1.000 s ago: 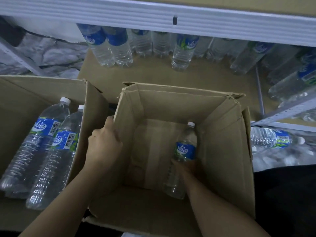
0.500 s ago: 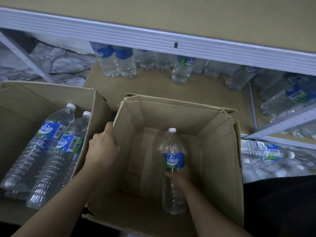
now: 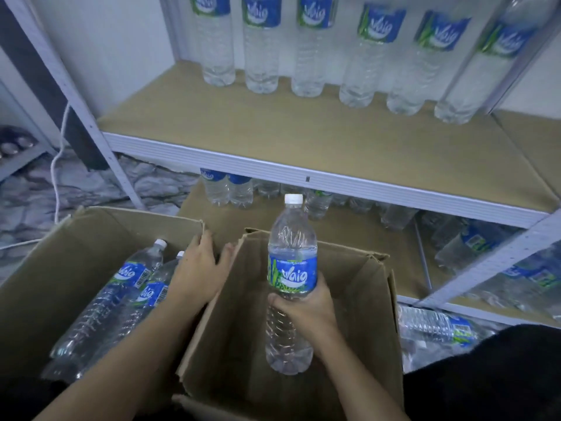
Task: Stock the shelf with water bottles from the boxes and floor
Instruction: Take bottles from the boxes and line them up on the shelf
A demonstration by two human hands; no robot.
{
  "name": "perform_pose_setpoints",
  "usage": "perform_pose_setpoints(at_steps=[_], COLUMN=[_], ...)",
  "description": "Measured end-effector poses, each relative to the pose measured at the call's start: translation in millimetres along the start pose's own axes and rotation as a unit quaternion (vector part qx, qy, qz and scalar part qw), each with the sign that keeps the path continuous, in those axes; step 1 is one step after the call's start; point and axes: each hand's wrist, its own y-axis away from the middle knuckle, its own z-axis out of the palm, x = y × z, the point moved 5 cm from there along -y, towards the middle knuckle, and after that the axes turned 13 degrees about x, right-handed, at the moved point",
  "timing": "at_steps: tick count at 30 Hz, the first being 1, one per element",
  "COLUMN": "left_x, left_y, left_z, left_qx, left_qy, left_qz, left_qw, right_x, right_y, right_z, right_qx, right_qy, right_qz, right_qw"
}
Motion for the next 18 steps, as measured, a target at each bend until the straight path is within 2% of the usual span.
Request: perform_pose_setpoints(at_steps=[5,8,14,18], left_x=[46.0,67.5,85.5,77.6], left_y=[-46.9,-76.2,-151.3,-207.6], left_z=[-76.4,-112.8,-152.8,-149.1], left_qx=[0.092,0.141,0.178,0.148], left_qy=[0.065,0.058,0.027,-0.030], left_qz=[0.120,0.178,0.192,0.155], left_qw=[0.986,0.972,0.965,0.976], right_x=[-110.0,-176.8,-300.4,-362.6], right_y=[-0.2,-1.6,-25.2,-56.9], right_z=[-0.7,0.5,20.9,48.9], right_qx=[-0.028,-0.033,-0.019,0.021], right_qy=[-0.049,-0.062,-0.125,-0.160], right_qz=[-0.128,-0.197,-0.279,-0.316], right_qw=[0.990,0.978,0.952,0.935])
